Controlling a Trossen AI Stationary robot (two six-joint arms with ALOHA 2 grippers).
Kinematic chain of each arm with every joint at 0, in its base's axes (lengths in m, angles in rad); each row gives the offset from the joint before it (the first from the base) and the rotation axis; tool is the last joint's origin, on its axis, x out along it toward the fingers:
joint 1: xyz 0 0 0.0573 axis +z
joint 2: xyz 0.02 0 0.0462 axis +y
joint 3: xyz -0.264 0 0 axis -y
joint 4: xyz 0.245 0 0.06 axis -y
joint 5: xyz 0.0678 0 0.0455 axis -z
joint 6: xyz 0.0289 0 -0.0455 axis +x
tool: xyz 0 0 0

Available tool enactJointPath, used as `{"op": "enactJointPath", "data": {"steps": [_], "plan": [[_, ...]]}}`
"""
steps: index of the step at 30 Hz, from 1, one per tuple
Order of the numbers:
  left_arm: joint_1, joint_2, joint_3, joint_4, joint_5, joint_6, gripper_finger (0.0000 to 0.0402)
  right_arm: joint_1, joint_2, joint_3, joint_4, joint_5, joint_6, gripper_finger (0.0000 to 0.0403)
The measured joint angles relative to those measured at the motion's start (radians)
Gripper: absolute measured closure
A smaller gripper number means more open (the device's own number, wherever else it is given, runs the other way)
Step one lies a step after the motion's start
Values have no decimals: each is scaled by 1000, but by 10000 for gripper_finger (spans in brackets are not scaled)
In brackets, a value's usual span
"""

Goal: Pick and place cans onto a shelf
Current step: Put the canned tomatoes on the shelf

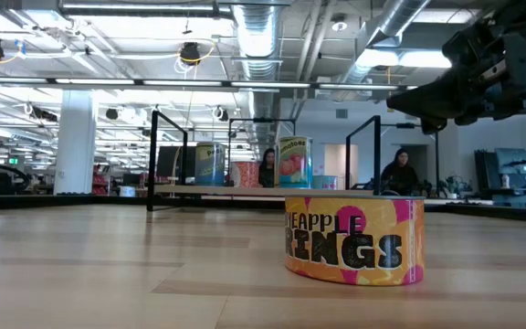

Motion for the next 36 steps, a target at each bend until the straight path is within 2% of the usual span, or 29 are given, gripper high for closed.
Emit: {"op": "enactJointPath", "data": {"steps": [5,9,14,20,30,36], "plan": [[-43,168,115,-177,61,-75,326,0,0,0,-16,0,5,392],[-47,287,187,-214,73,-85,326,0,0,0,-17,0,5,392],[-34,373,211,-212,92,-87,326,0,0,0,-17,0,5,392],[-22,395,212,-185,108,-95,313,-7,0,0,-15,-1,0,392],[-22,395,212,-200,64,-129,214,-13,0,0,-14,-1,-3,392],[-22,395,211,-199,13,-136,214,-13,0,1,-19,-1,-4,392]]}}
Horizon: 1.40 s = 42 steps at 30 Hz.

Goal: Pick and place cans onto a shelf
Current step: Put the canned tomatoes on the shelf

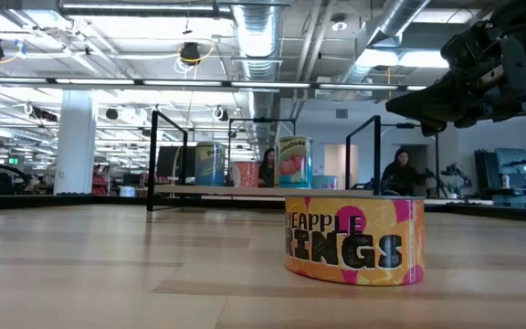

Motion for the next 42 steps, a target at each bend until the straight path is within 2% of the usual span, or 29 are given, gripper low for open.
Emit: {"op": "enactJointPath", "data": {"steps": [11,30,35,42], "plan": [[-2,0,-75,31,-13,-11,232,0,0,0,-3,0,0,392],[11,0,-75,59,-36,30,235,0,0,0,5,0,0,392],[31,0,-75,58,-40,62,274,0,0,0,5,0,0,392],[34,0,-75,57,-54,115,366,0,0,0,5,-1,0,392]]}}
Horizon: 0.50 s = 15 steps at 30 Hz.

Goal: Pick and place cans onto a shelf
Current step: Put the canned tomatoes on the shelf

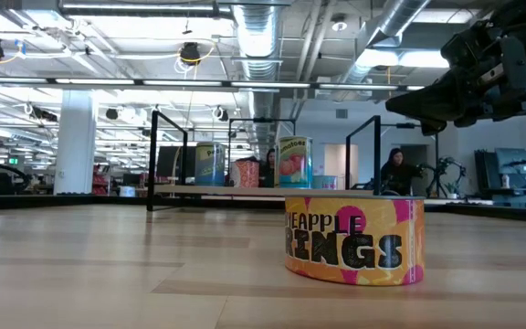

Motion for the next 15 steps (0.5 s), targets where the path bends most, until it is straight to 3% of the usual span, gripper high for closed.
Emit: {"op": "enactJointPath", "data": {"steps": [3,15], "plan": [[4,-1,0,-3,-23,24,395,0,0,0,0,0,0,392],[185,-45,0,1,-133,210,401,0,0,0,10,0,-8,392]]}}
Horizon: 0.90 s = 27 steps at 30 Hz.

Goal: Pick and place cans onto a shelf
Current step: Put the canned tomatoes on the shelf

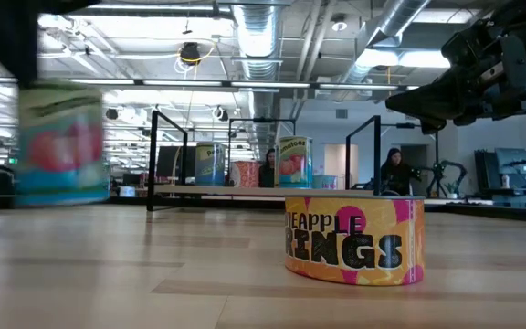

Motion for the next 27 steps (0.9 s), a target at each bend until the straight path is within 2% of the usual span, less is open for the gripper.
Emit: {"op": "enactJointPath", "data": {"steps": [5,11,15,19,21,27], "plan": [[165,-107,0,11,-69,138,401,0,0,0,1,0,-1,392],[492,-201,9,114,-55,392,401,0,0,0,5,0,-17,392],[718,-191,48,155,4,582,401,0,0,0,7,0,-19,392],[900,-167,74,174,98,682,401,0,0,0,6,0,-22,392],[964,-149,85,192,140,713,401,0,0,1,5,0,-29,392],[1069,-71,114,195,152,779,401,-7,0,3,11,-1,-36,392]]}}
